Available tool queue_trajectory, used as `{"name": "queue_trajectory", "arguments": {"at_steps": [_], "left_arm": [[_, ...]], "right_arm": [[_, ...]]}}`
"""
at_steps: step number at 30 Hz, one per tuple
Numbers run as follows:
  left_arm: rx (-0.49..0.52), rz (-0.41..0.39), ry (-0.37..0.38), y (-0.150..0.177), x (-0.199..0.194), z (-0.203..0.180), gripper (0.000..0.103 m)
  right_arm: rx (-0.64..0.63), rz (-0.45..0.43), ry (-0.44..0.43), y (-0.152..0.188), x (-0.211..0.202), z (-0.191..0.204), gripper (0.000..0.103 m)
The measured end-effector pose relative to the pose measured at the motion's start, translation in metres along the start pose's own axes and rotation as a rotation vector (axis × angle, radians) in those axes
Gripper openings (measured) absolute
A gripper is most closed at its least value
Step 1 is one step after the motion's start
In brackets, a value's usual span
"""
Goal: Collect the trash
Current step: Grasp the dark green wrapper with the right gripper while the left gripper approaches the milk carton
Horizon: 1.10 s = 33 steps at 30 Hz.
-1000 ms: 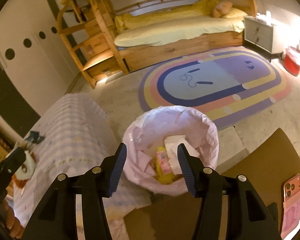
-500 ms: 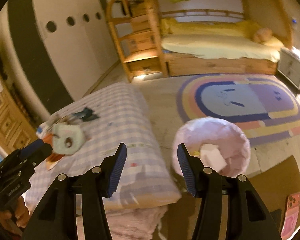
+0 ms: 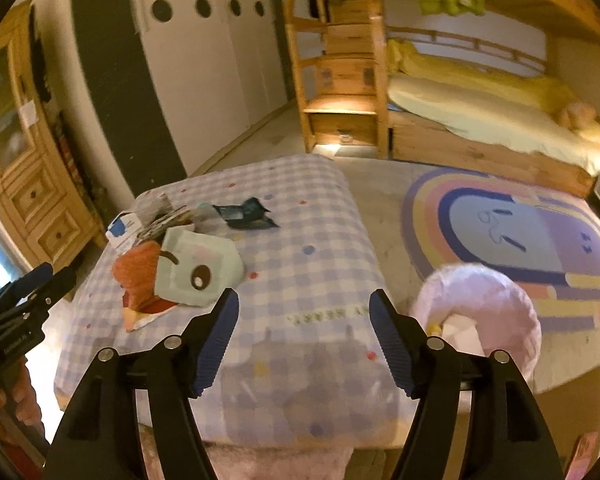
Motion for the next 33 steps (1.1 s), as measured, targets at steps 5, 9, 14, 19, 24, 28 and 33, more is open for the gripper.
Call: {"name": "queue_trajectory", "arguments": {"at_steps": [5,9,14,19,24,28,33], "left_arm": [[-0.06,0.02,-0.06,-0.008,0.017,0.039,0.078],[-0.077,0.028,-0.089,-0.013,0.026,0.054,0.078],[-0.089,0.038,-0.109,-0.018,0.038,0.072,0.078],[-0.084,0.05,-0.123,-0.024,0.052,0.076,0.078],[-0.067,0.046,-0.117,-0.034,0.062,0.071,0.078],[-0.049,0.049,-0.11,-0.039,0.072,0.063,0.078],[-0.042,0.055,-0.097,-0.041,0.077,0.058,0.078]], "right_arm": [[-0.09,-0.009,-0.038,-0.024,0.03,0.024,0.052],[-0.123,0.019,-0.085,-0.039,0.061,0.037,0.046],[-0.143,0.041,-0.097,-0.05,0.093,0.041,0.047],[-0.163,0.069,-0.11,-0.058,0.129,0.039,0.066],[-0.223,0.072,-0.122,-0.069,0.154,0.044,0.068],[-0.277,0.076,-0.136,-0.075,0.17,0.047,0.068],[-0.313,0.091,-0.2,-0.076,0.181,0.05,0.054]]}}
Point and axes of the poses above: each gripper's, at about its wrist camera, not at the fingertips, and x roughly the way its jaws point, z to its left, y to its underside, the point moved 9 cm from there along x, roughly the way its jaws point, and after that the axes turned 12 degrees about -x, right-handed, at the moved point
